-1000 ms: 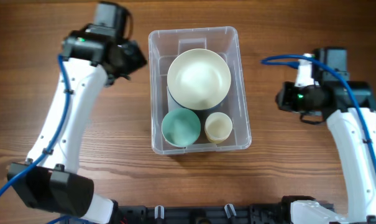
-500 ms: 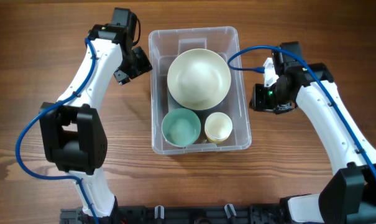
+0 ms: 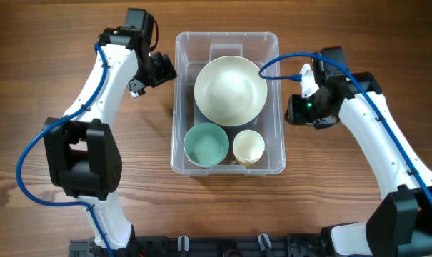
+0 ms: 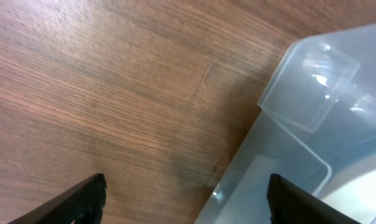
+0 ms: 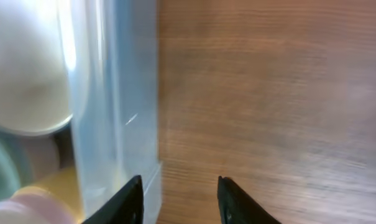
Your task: Pack container
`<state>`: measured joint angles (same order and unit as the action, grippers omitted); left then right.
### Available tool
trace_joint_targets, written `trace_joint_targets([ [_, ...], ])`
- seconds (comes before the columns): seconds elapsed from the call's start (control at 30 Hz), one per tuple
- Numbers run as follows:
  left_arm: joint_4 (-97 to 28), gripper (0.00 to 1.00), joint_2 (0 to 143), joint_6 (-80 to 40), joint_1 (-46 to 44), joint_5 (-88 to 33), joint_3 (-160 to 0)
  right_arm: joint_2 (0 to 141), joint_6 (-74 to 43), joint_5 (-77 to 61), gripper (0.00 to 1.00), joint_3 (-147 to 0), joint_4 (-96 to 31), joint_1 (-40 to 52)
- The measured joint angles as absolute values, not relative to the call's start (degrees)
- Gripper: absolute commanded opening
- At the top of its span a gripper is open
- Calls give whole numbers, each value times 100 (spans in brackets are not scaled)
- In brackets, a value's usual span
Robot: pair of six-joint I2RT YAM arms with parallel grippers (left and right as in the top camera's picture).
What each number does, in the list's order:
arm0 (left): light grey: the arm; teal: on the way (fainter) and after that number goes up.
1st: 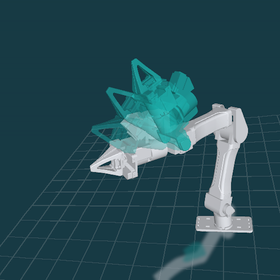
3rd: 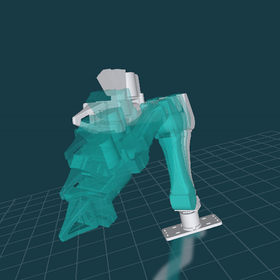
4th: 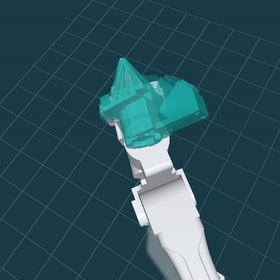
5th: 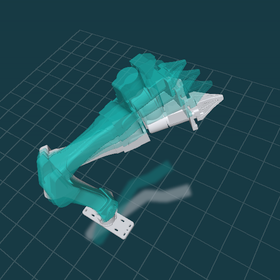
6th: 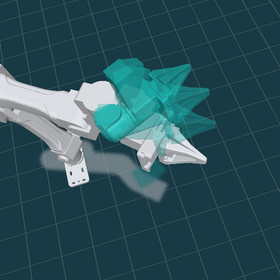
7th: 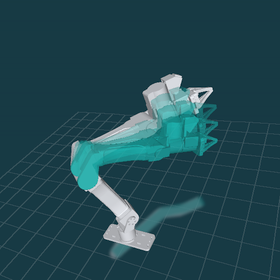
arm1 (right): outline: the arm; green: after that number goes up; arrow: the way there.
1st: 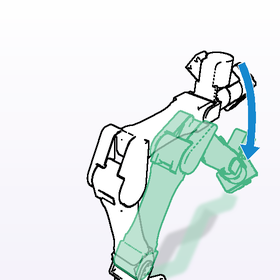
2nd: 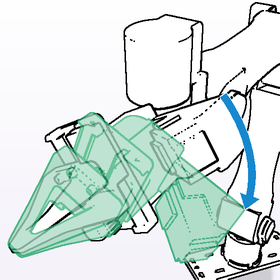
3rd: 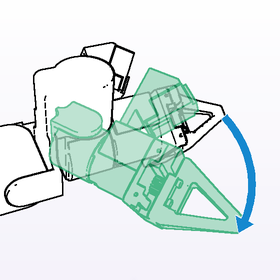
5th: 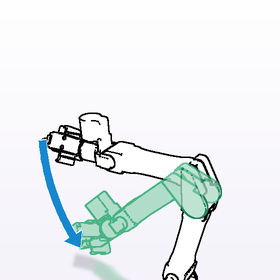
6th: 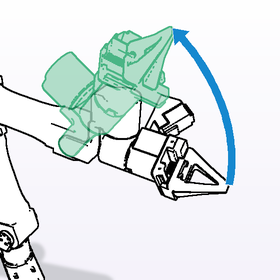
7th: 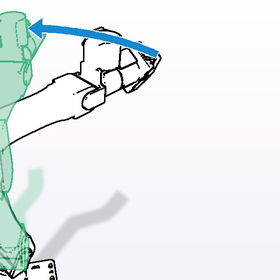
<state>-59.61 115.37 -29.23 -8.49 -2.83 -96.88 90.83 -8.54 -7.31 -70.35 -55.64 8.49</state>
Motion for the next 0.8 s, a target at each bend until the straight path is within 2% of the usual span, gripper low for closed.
trace_joint_targets([
  [0.03,-5839,100,11526,-2832,-805,-237,-9688,9083,-869,-489,74,-7035,-5290,854],
  [0.1,-5655,100,11463,-2659,-648,-180,-9688,9083,-823,-47,91,-7035,-4654,854],
  [0.13,-5559,100,11402,-2587,-530,-148,-9688,9083,-773,97,93,-7035,-4414,854],
  [0.2,-5437,100,11251,-2495,-261,-40,-9688,9083,-696,309,88,-7035,-3828,854],
  [0.33,-5662,100,11113,-2423,115,60,-9688,9100,-679,436,60,-7035,-3157,854],
  [0.4,-5894,95,11111,-2421,213,78,-9688,9166,-738,471,50,-7035,-2956,854],
  [0.43,-6053,88,11111,-2418,239,67,-9688,9236,-823,499,45,-7035,-2860,854],
  [0.47,-6241,76,11111,-2416,244,30,-9688,9336,-899,523,40,-7035,-2775,854],
  [0.5,-6392,59,11109,-2408,242,-45,-9688,9454,-965,545,34,-7035,-2709,854],
  [0.53,-6554,33,11111,-2394,237,-150,-9688,9605,-1059,569,28,-7035,-2644,854],
  [0.57,-6692,20,11111,-2379,233,-263,-9688,9776,-1122,576,26,-7035,-2587,854],
  [0.63,-7089,7,11109,-2357,215,-554,-9688,9979,-1247,572,24,-7035,-2539,854],
  [0.8,-7824,4,11109,-2314,-27,-904,-9684,10512,-1278,-19,24,-7035,-2366,854],
])
